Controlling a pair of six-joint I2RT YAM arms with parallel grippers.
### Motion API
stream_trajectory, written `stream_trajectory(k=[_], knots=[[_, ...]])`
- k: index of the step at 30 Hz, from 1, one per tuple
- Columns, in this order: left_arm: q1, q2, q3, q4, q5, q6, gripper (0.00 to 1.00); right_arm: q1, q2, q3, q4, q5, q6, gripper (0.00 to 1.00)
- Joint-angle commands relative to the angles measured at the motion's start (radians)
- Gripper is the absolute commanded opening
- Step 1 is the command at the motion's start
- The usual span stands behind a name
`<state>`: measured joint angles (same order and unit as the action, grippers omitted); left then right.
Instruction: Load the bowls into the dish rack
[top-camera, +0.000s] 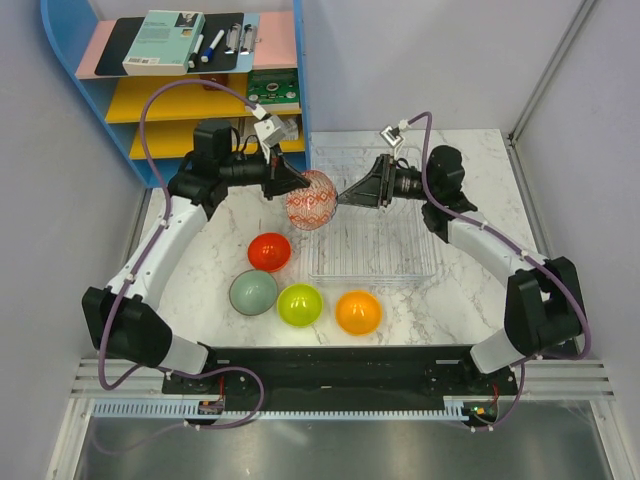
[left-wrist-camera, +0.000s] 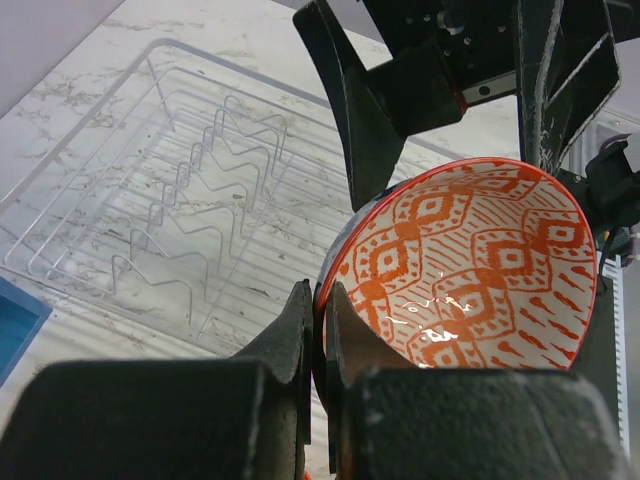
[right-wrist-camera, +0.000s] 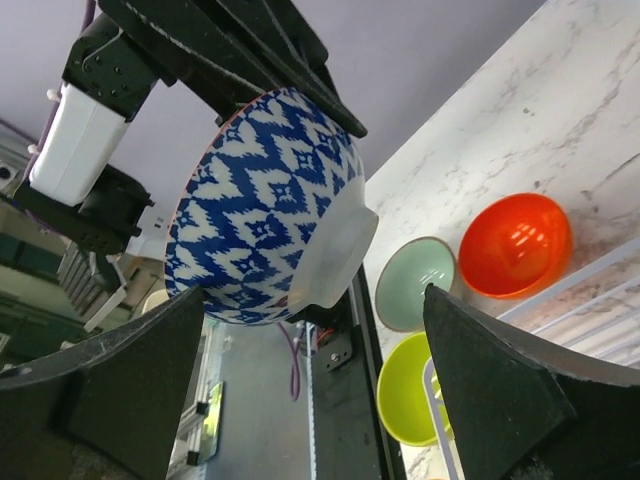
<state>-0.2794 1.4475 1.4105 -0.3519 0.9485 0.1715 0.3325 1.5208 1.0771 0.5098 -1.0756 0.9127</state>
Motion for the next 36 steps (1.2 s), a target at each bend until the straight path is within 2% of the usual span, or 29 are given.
stream_trajectory(k=[1,14,27,36], knots=[[-0.018,-0.024,0.013,0.054,-0.002,-0.023,0.02,0.028,0.022,-0.025,0.223,-0.061,0.136,0.98],[-0.026,0.002,-0.001,0.056,-0.060,0.031,0.02,0.039,0.050,-0.049,0.375,-0.102,0.256,0.96],[-0.029,-0.013,-0.010,0.083,-0.079,0.013,0.02,0.040,0.081,-0.045,0.338,-0.078,0.233,0.96],[-0.058,-0.042,-0.054,0.125,-0.123,0.000,0.02,0.040,0.176,-0.006,0.541,-0.067,0.411,0.96]])
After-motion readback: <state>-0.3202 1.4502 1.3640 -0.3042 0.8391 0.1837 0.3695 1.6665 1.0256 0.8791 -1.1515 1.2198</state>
